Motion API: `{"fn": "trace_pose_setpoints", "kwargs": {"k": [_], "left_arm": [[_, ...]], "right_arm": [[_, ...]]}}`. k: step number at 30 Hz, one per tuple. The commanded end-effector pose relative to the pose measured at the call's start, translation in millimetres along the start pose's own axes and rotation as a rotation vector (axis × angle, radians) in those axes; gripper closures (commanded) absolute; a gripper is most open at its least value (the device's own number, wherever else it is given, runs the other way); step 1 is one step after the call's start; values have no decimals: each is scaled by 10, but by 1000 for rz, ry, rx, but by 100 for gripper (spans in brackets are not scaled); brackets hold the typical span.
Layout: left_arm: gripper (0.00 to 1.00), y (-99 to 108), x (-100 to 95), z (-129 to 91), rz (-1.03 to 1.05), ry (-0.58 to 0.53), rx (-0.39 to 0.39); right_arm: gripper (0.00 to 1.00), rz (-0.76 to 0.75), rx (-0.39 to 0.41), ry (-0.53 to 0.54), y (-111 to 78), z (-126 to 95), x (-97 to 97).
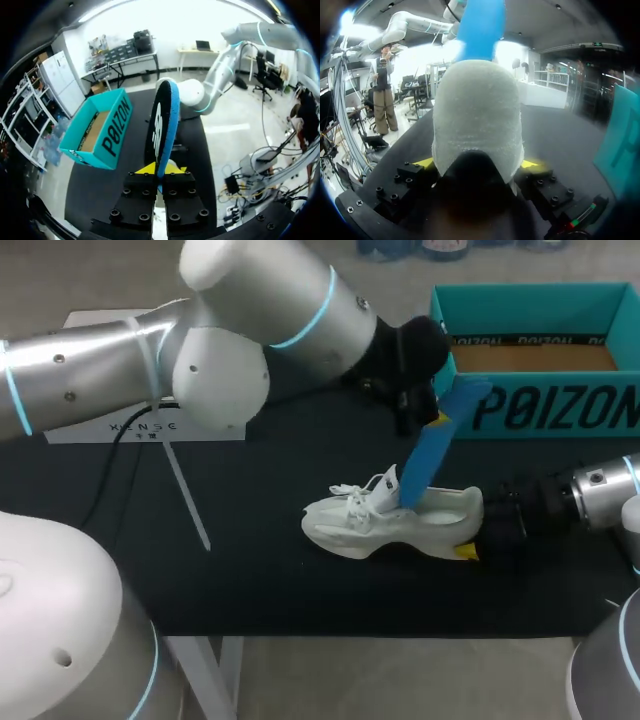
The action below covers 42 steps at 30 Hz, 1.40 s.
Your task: Take the shoe out of the shoebox, open the shoe tongue, remove and reinsert the insole, then place the shoe into the shoebox
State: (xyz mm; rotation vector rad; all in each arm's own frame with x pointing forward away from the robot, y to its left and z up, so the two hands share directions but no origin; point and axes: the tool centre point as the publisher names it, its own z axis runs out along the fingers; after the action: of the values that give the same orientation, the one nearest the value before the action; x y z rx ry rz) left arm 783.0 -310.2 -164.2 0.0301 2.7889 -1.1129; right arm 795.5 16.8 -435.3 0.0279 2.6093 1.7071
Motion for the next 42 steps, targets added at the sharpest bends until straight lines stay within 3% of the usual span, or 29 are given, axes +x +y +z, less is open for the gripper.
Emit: {"fn": "trace_pose_setpoints", "kwargs": {"k": [1, 14, 34, 42], "left_arm": [[100, 60, -20, -249, 13, 60, 199], [100, -150, -145, -558, 22, 181, 312], [100, -163, -154, -607, 57, 209, 312], [100, -234, -471, -923, -113, 412, 455]], "right_arm": [[100, 1, 4, -2, -35, 47, 0], [100, 1, 4, -2, -35, 47, 0], [100, 1, 4, -2, -35, 47, 0], [100, 1, 4, -2, -35, 47, 0]]}}
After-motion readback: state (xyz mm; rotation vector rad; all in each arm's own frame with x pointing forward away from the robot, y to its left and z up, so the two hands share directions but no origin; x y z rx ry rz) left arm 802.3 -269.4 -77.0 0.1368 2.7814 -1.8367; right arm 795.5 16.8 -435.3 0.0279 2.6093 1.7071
